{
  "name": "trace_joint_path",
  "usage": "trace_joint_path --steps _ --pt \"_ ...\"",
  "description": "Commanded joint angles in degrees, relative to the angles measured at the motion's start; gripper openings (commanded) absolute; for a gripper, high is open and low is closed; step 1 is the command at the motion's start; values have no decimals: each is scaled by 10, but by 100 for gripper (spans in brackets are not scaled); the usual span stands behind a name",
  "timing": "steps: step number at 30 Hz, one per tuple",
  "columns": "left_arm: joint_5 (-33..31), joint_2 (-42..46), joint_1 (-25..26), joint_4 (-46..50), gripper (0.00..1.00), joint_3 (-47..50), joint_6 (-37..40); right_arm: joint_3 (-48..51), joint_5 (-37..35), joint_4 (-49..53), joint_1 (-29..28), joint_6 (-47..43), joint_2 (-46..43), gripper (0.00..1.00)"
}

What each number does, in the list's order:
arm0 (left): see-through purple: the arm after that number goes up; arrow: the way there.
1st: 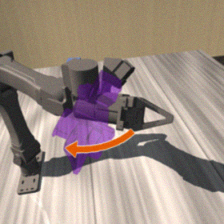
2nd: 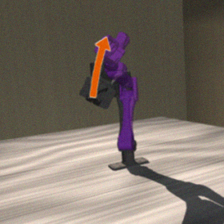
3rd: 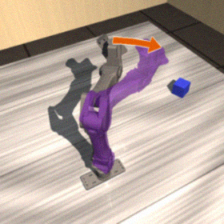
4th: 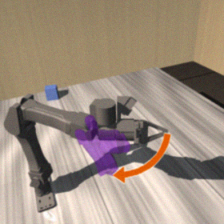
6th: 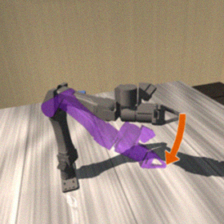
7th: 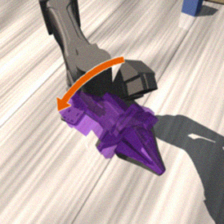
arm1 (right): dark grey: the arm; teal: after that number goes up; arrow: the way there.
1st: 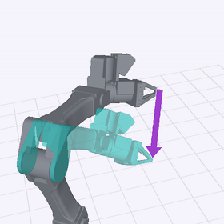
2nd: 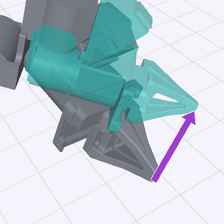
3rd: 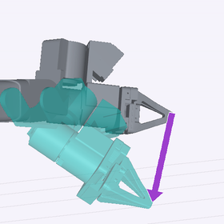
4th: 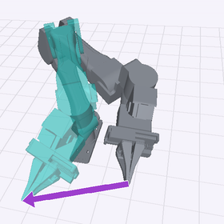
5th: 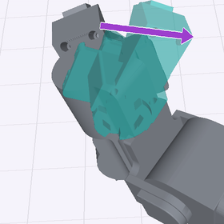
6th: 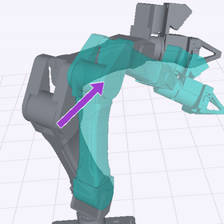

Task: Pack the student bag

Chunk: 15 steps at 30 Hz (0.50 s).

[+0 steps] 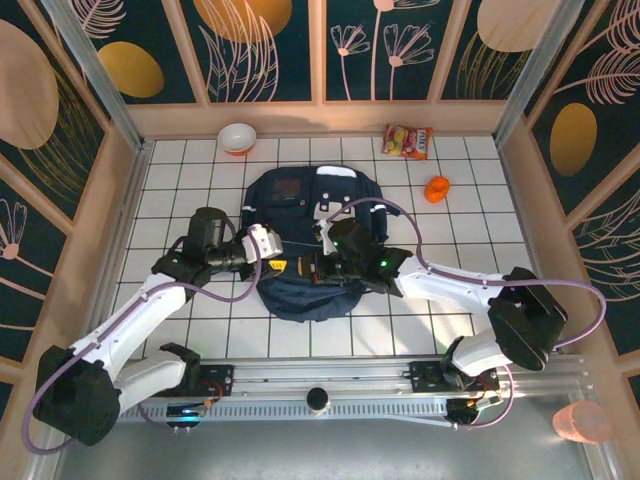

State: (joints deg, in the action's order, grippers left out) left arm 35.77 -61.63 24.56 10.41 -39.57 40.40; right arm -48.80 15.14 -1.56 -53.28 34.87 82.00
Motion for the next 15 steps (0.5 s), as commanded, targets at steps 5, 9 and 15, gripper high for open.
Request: trace_joint_path --steps 5,9,15 --pt "-37 -51 33 -17 55 -20 44 0 24 -27 2 -18 -23 0" --pt "-69 -75 33 -42 43 -23 49 -1 22 -15 4 -22 -27 0" --pt "-105 -89 33 -20 6 -36 70 -2 20 -2 13 -19 -33 0"
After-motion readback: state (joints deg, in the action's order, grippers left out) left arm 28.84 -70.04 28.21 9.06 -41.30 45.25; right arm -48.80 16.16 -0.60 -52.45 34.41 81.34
